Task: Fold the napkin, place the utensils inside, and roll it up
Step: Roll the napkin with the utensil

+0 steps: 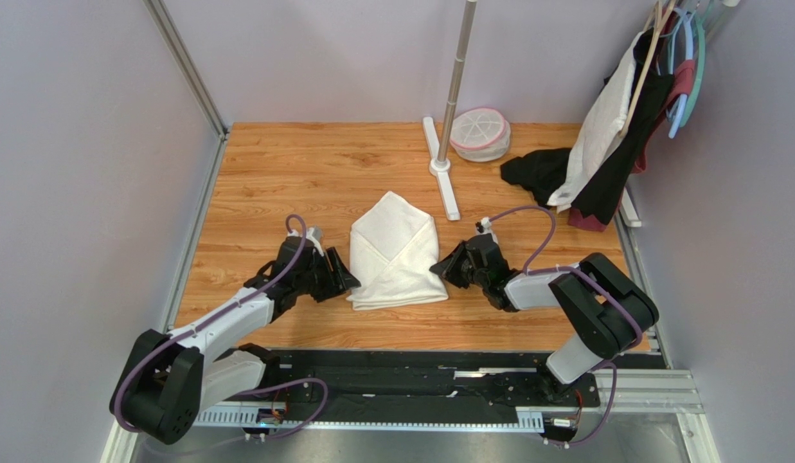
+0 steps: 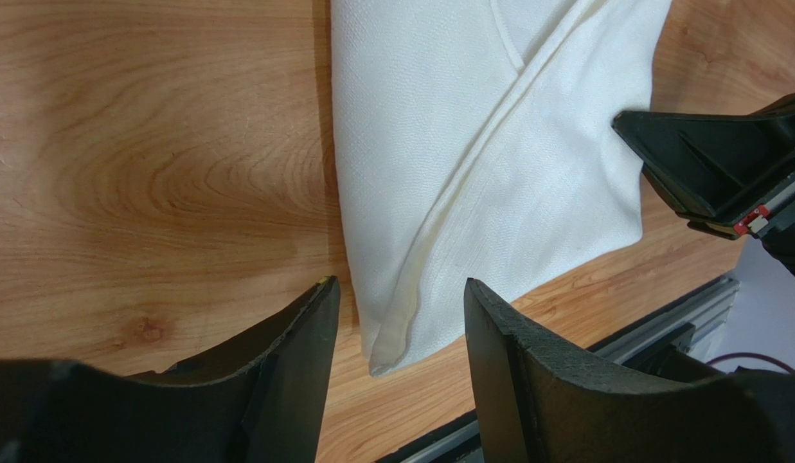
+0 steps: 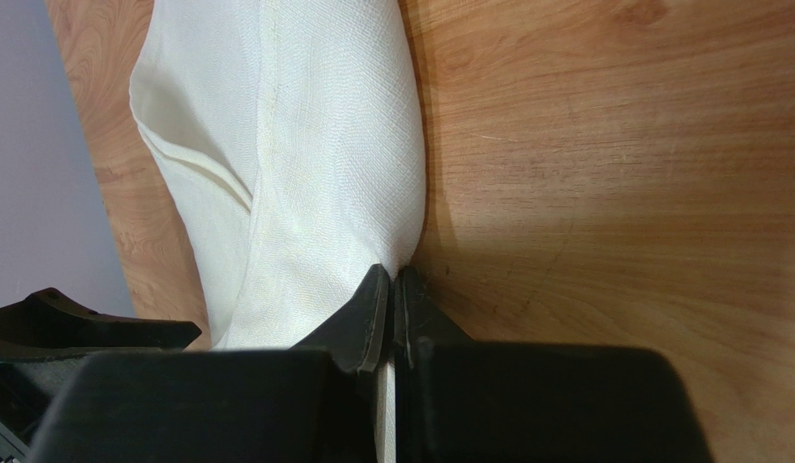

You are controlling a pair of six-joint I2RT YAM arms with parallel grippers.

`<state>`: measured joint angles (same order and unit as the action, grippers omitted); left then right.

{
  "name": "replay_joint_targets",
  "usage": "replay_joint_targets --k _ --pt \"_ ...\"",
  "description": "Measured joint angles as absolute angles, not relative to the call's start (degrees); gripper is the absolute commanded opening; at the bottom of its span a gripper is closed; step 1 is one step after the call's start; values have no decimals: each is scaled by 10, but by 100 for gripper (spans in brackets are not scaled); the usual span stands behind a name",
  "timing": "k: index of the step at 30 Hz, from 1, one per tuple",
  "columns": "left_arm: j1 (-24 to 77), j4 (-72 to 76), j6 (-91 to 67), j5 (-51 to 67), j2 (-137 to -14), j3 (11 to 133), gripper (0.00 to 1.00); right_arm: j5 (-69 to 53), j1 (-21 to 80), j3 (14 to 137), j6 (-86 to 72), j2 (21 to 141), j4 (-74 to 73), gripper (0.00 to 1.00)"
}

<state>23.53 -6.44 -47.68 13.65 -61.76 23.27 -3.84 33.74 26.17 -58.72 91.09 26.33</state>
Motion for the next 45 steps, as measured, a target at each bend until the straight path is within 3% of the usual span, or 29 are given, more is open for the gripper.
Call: replay_joint_targets --k 8,16,25,34,37,38,40,44,45 --pt "249 -57 -498 143 -606 206 56 -37 338 260 -587 913 269 0" --pt "268 -32 -523 148 -617 191 45 -41 338 259 -587 921 284 0" --pt "284 -31 -528 138 -620 191 39 -47 338 259 -587 934 306 0" --pt "284 -29 -524 123 -641 191 20 -50 338 259 -587 937 313 0" --pt "285 -29 -524 121 -641 191 0 -50 338 259 -587 937 314 0" --pt "285 -28 -523 121 -641 191 0 -49 338 259 -587 937 314 1" --pt "285 -26 -522 121 -641 192 0 -49 338 258 -587 936 313 7" --pt "285 -37 -509 121 -650 205 0 -43 340 249 -573 917 299 50" --pt "285 -44 -503 121 -654 213 0 -44 341 243 -564 901 294 54"
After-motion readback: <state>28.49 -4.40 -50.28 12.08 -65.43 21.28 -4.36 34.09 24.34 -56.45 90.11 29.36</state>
